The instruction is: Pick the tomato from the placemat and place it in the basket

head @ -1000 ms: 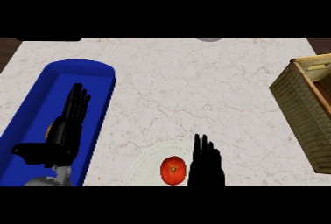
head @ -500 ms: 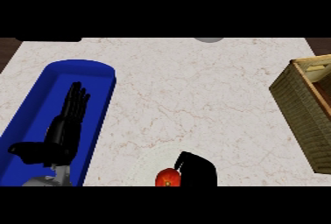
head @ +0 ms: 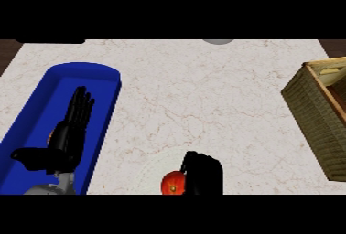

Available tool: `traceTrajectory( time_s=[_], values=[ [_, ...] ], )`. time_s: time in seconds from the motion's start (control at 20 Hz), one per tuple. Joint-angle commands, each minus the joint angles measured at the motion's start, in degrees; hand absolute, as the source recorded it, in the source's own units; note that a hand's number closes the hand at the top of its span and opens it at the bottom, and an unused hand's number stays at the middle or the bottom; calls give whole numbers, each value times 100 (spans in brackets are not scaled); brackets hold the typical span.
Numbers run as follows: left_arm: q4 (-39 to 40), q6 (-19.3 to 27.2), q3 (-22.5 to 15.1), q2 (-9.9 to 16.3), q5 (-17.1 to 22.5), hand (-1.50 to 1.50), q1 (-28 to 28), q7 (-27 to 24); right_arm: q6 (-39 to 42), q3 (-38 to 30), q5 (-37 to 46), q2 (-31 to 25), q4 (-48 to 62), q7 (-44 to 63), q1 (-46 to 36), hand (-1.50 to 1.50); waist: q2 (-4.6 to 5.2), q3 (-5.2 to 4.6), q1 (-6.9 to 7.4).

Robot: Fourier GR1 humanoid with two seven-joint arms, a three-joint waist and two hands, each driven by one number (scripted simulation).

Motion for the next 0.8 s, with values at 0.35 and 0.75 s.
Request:
traceTrajectory(
  time_s=[0.35,0.75],
  values=[
    [-88,-9,-1,-1,-44,0,32,-122,-382,-3950,384,-699,1657,768,-1545,150,227,17,130],
    [59,-170,-136,-52,-42,0,-110,-154,-1312,-5251,1458,-974,2514,765,-3484,150,204,22,428]
  ],
)
